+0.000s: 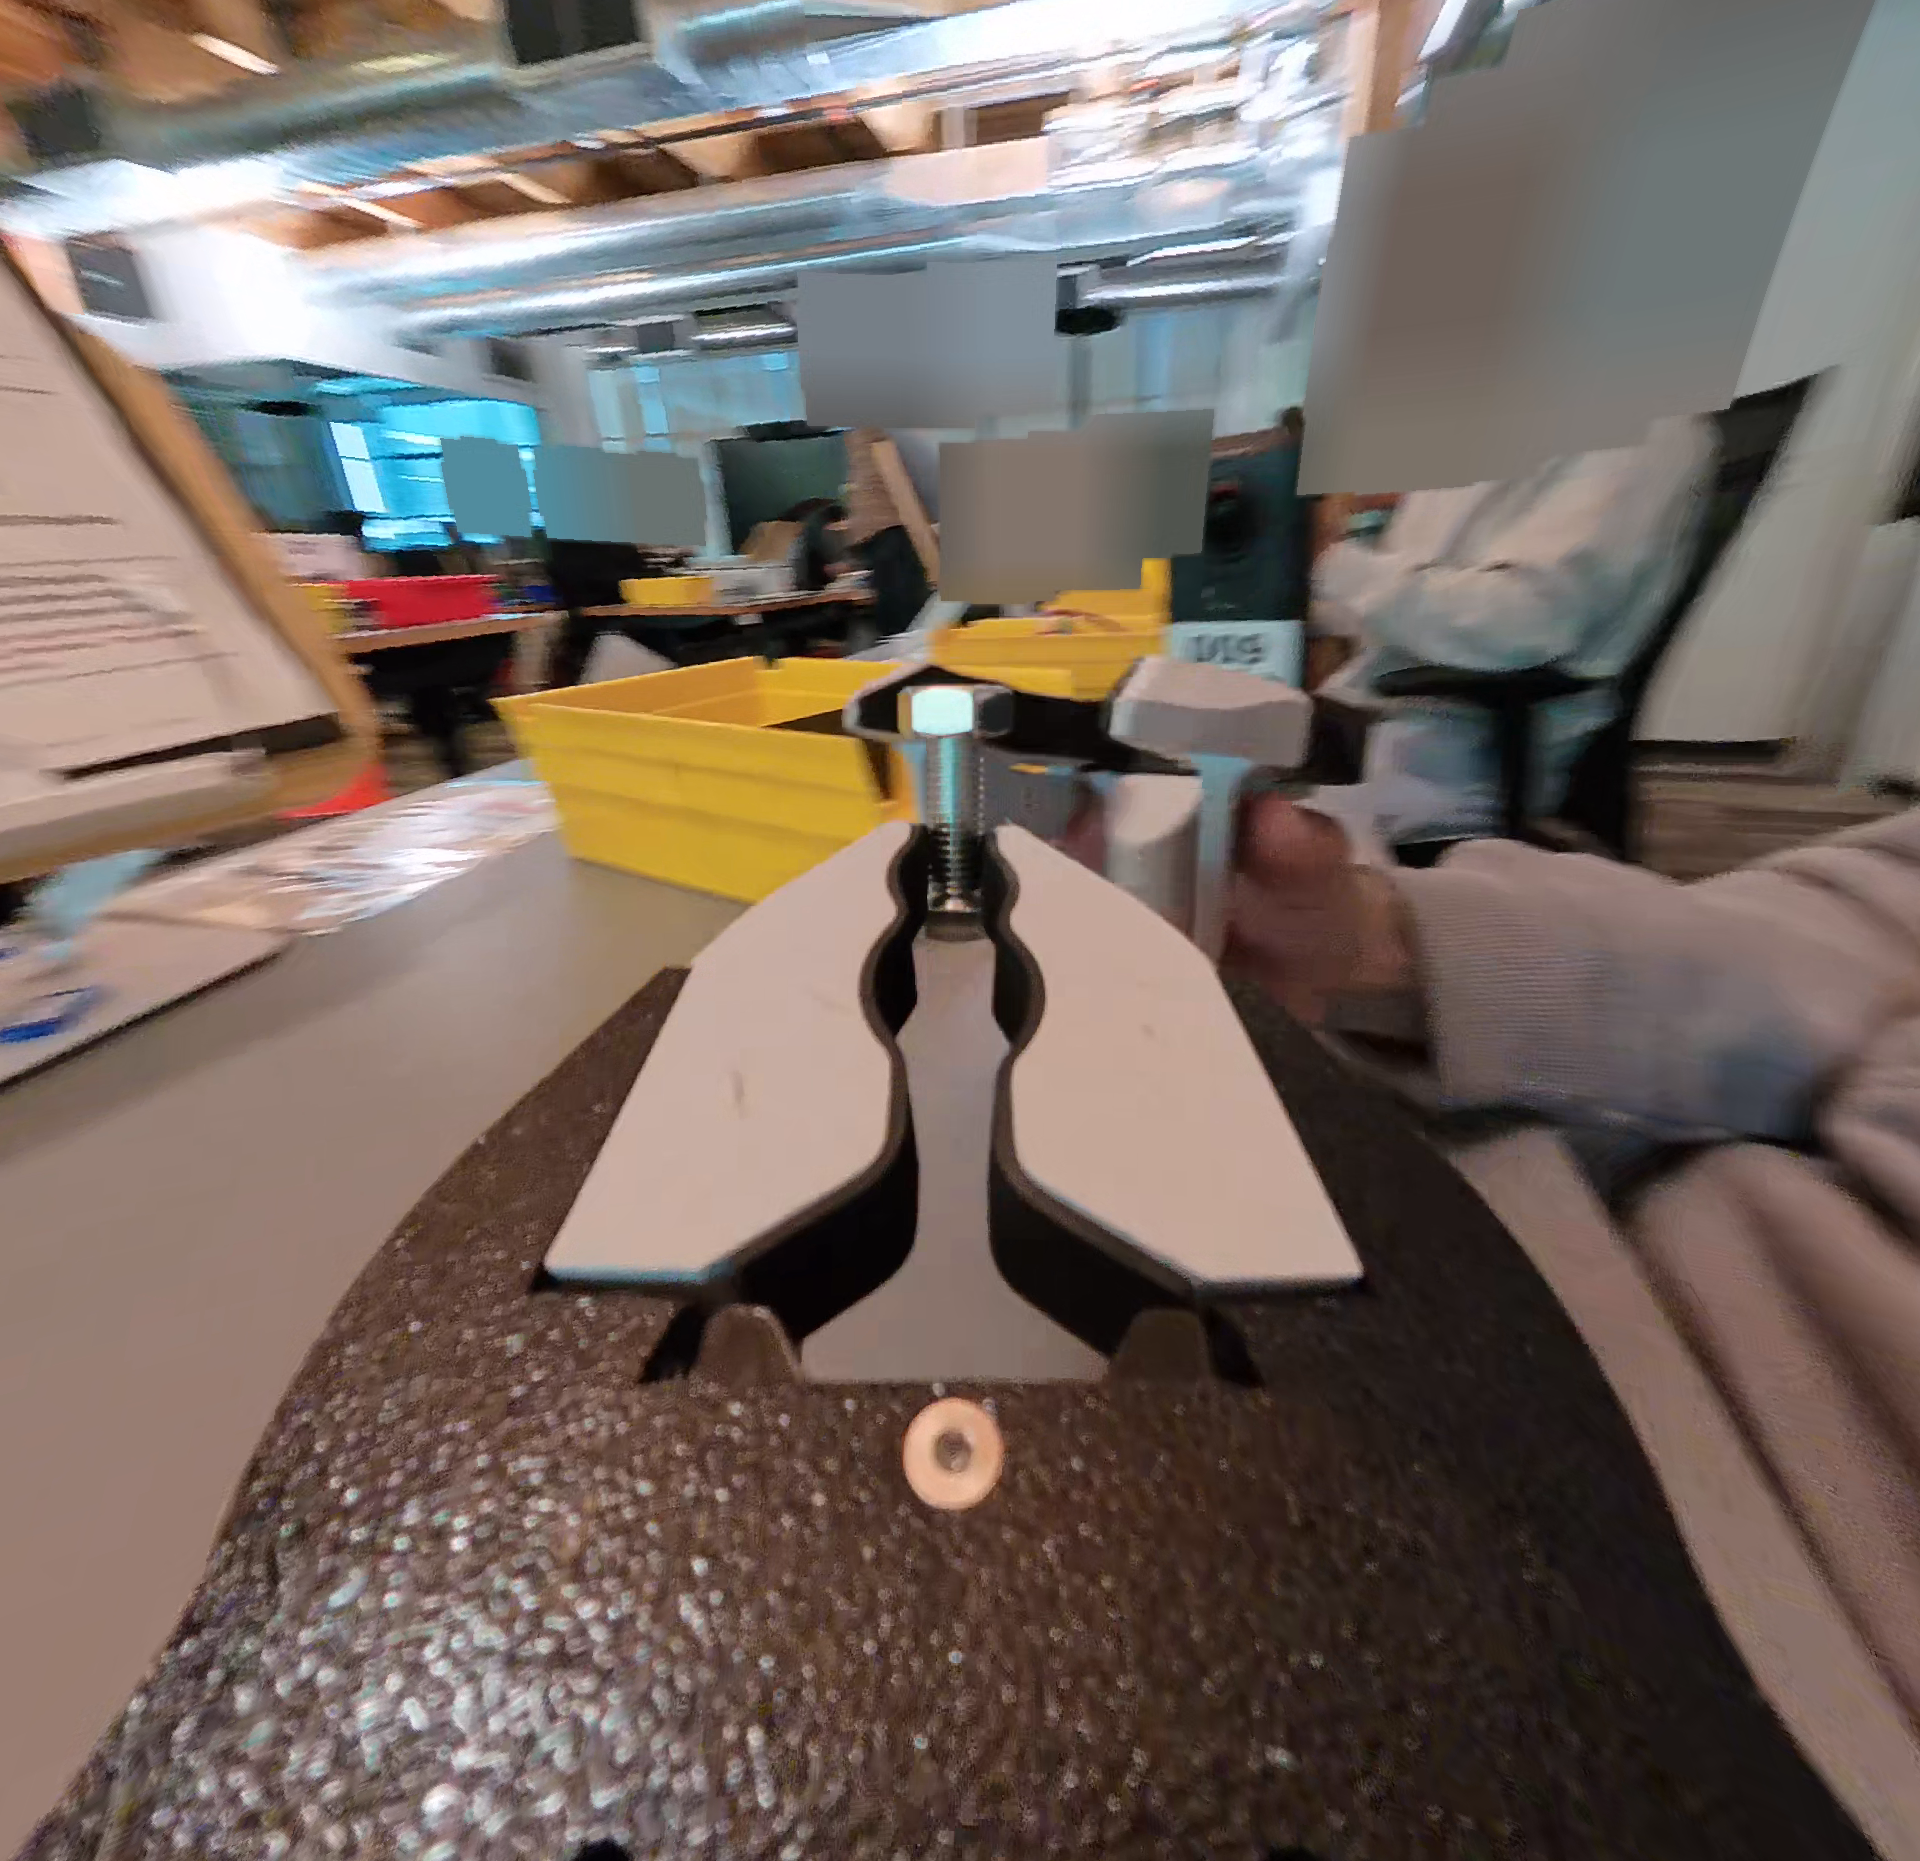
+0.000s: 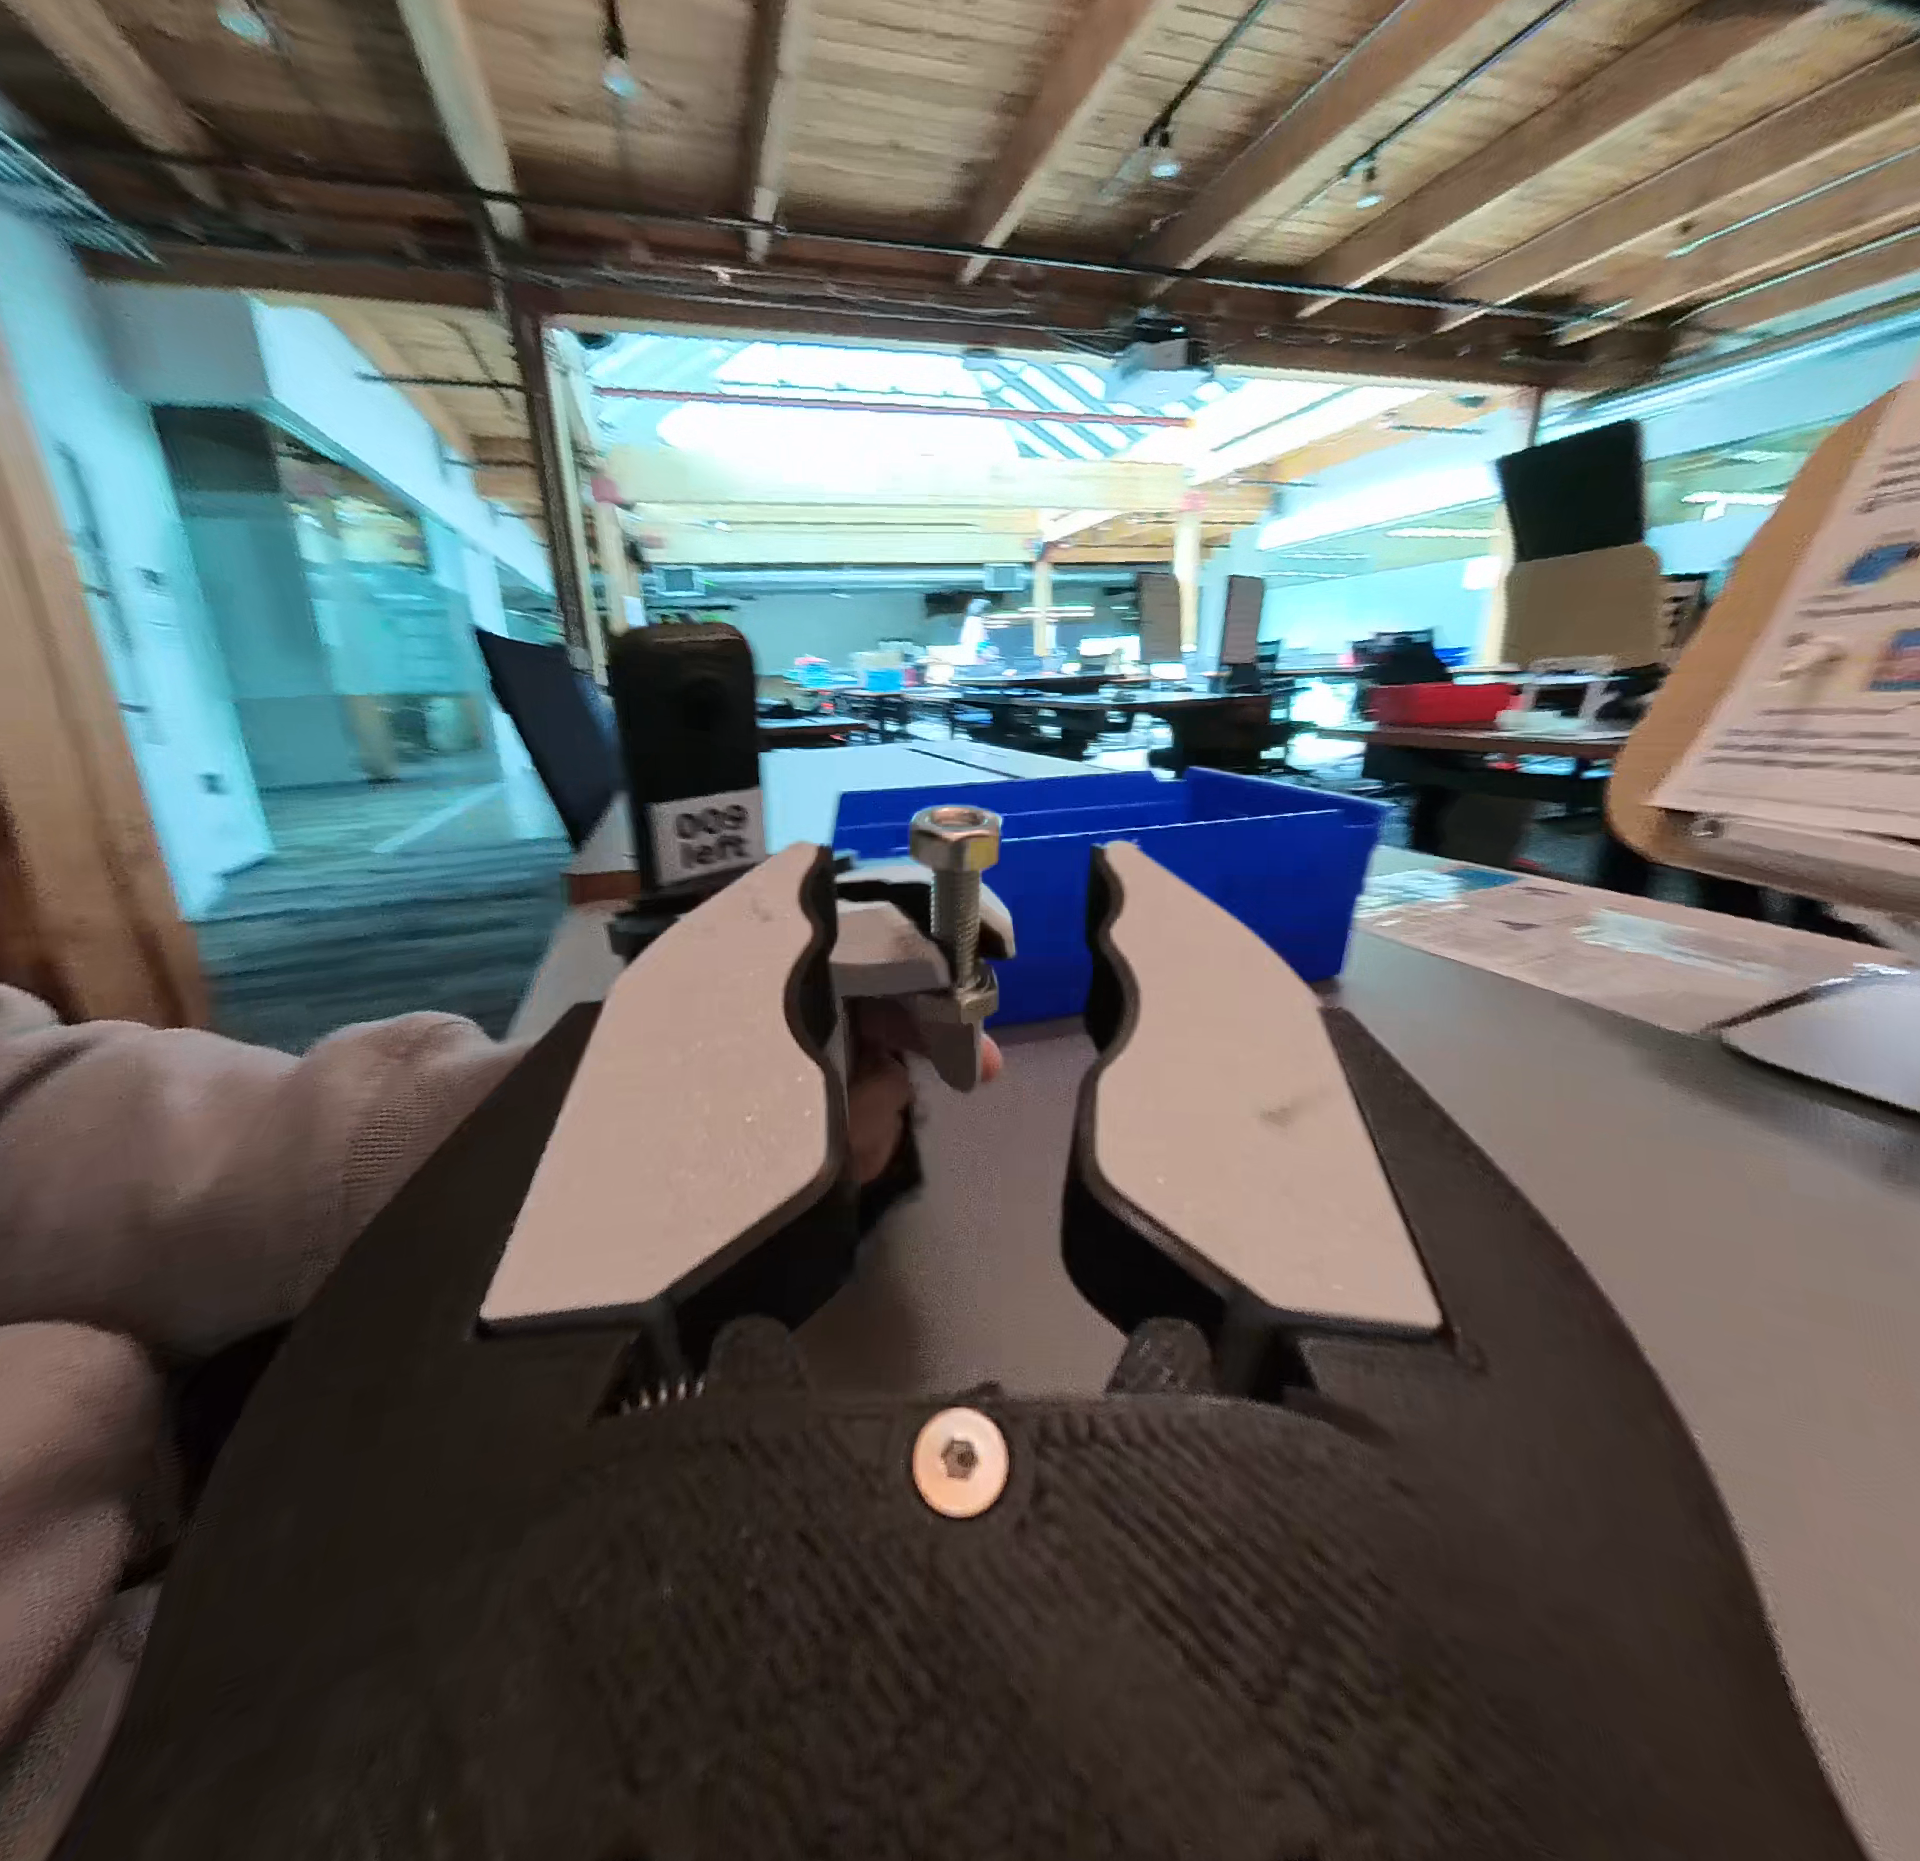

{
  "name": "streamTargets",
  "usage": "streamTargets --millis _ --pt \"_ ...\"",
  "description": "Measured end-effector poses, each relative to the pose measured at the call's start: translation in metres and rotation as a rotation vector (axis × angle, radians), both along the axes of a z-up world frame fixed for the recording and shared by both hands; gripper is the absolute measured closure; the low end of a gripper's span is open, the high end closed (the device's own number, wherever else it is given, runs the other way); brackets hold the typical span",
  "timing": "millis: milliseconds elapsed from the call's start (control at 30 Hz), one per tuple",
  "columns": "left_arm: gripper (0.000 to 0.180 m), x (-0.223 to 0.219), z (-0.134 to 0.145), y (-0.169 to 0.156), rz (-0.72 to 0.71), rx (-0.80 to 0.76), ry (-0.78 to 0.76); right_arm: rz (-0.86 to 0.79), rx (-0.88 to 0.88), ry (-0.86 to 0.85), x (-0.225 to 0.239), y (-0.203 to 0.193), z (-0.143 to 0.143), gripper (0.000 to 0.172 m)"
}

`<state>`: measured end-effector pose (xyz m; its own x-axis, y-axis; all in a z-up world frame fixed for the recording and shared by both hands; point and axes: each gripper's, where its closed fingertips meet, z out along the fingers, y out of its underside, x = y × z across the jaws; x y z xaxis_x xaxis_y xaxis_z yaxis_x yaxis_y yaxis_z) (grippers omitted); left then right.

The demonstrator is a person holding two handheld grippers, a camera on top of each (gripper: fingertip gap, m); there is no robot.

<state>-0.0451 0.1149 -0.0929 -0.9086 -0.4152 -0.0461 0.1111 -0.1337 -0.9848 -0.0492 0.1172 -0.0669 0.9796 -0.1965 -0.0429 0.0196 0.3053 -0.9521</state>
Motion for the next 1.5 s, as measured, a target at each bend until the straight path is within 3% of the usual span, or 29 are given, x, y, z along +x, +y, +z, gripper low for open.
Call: streamTargets --millis 67,167,333,400,500,600,700,767,833,900,1000,1067,1233,1400,1500 --pt "0.172 0.012 -0.001 0.01 0.144 0.041 -0.038 -0.087 -0.025 -0.018 0.008 0.001 -0.003 0.13" --pt "0.172 0.017 -0.003 0.014 0.247 0.102 -0.086 -0.147 -0.058 -0.015 0.013 0.005 -0.007 0.133" --pt "0.172 0.014 -0.009 0.003 0.252 0.194 -0.134 -0.157 -0.031 0.005 0.011 0.01 -0.005 0.141" --pt "0.172 0.014 -0.01 0.002 0.251 0.204 -0.139 -0.168 -0.037 0.003 0.012 0.01 -0.005 0.154" --pt "0.172 0.013 -0.012 0.0 0.228 0.202 -0.115 -0.151 -0.08 -0.018 0.012 0.01 -0.008 0.154" --pt "0.172 0.003 -0.01 -0.006 0.093 0.145 -0.063 -0.032 -0.074 -0.028 0.003 0.007 -0.006 0.154" --pt "0.172 -0.032 0.004 -0.017 -0.295 -0.045 0.053 0.311 0.023 0.032 -0.028 -0.004 0.008 0.154" --pt "0.172 -0.055 0.008 -0.022 -0.501 -0.074 0.089 0.487 0.032 0.027 -0.049 -0.008 0.012 0.154" --pt "0.172 -0.072 0.009 -0.025 -0.616 -0.069 0.085 0.591 0.032 -0.009 -0.067 -0.011 0.013 0.154" --pt "0.172 -0.075 0.01 -0.026 -0.637 -0.075 0.085 0.613 0.045 -0.009 -0.07 -0.011 0.014 0.154" --pt "0.172 -0.049 0.009 -0.02 -0.438 -0.075 0.067 0.356 0.08 -0.011 -0.043 -0.008 0.012 0.15" --pt "0.172 -0.026 0.005 -0.013 -0.232 -0.044 0.031 0.177 0.041 -0.033 -0.023 -0.006 0.007 0.136" --pt "0.172 0.018 -0.007 0.01 0.251 0.131 -0.056 -0.085 -0.003 -0.015 0.006 0.0 0.001 0.136" --pt "0.172 0.018 -0.009 0.003 0.324 0.228 -0.125 -0.207 -0.052 0.009 0.016 0.01 -0.007 0.141" --pt "0.172 0.016 -0.011 -0.002 0.328 0.26 -0.145 -0.222 -0.055 0.014 0.017 0.01 -0.008 0.154"
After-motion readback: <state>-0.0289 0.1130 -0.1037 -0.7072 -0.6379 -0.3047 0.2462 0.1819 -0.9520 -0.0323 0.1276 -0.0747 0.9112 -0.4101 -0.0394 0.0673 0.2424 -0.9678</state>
